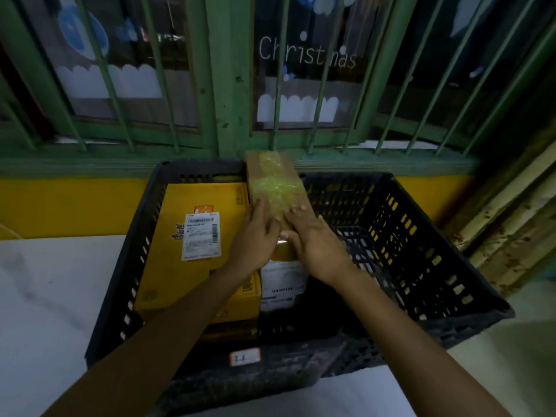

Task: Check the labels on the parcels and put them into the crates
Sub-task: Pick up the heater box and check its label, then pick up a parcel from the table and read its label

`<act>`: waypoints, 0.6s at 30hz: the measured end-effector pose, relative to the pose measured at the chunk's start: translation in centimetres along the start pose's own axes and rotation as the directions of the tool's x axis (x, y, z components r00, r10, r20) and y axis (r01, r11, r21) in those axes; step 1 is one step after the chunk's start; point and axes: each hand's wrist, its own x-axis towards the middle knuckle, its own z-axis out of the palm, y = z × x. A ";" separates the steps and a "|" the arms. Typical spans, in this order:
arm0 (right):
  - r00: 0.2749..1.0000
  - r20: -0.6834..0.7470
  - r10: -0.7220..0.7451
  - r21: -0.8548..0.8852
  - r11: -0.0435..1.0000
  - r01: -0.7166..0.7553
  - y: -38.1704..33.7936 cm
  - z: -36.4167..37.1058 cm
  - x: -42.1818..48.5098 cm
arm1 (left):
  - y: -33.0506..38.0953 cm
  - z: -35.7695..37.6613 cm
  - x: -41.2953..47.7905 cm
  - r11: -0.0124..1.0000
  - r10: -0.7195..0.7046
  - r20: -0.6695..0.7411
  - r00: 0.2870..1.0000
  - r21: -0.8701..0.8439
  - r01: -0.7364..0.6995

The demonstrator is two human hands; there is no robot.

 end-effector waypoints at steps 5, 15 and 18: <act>0.999 -0.015 0.036 0.099 0.995 -0.034 0.2 -2.0 -1.0 | 2.1 -0.7 0.2 0.885 0.290 -0.139 0.947 0.417 -0.210; 0.792 -0.334 0.511 0.563 0.782 -0.267 12.0 -11.3 -17.2 | 17.2 12.4 -5.3 0.814 0.574 0.181 0.798 -0.025 -0.580; 0.670 -0.414 0.617 0.535 0.760 -0.369 17.2 -14.8 -25.8 | 23.3 20.0 -8.9 0.792 0.607 0.266 0.749 -0.123 -0.598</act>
